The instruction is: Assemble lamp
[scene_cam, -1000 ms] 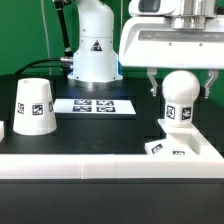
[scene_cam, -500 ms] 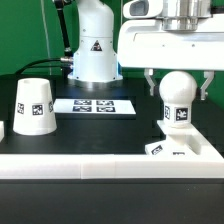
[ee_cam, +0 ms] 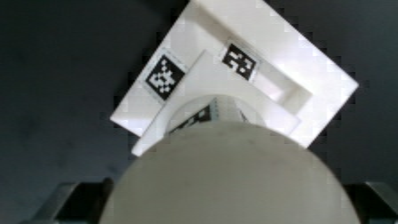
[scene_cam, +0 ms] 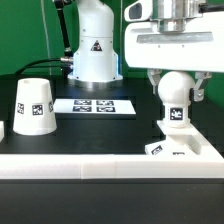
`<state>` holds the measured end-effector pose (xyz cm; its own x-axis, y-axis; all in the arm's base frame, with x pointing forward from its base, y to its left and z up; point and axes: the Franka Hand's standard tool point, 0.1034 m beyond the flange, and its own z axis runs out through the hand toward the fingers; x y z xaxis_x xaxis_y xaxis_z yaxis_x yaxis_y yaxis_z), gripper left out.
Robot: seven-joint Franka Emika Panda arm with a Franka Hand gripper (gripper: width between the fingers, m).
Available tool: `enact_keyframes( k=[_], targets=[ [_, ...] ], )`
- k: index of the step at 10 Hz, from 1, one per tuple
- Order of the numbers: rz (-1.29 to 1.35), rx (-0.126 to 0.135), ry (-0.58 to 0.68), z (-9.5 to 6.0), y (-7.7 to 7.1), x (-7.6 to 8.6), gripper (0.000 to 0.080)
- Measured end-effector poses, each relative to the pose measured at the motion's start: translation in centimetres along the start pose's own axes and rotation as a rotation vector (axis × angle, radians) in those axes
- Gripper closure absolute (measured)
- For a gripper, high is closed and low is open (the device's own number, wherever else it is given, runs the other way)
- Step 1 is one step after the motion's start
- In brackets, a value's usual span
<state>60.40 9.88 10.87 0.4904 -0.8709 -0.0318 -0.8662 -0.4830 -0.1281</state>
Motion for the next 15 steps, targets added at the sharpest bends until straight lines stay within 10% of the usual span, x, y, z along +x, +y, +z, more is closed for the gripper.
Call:
enact_keyframes(
  k=[7,15],
  targets=[
    [0.340,0.012,-0.043,0.07,-0.21,-0.60,0.0177],
    [-0.362,0.018,-0.024,0.03,-0.46,-0.92,0.0100]
  ],
)
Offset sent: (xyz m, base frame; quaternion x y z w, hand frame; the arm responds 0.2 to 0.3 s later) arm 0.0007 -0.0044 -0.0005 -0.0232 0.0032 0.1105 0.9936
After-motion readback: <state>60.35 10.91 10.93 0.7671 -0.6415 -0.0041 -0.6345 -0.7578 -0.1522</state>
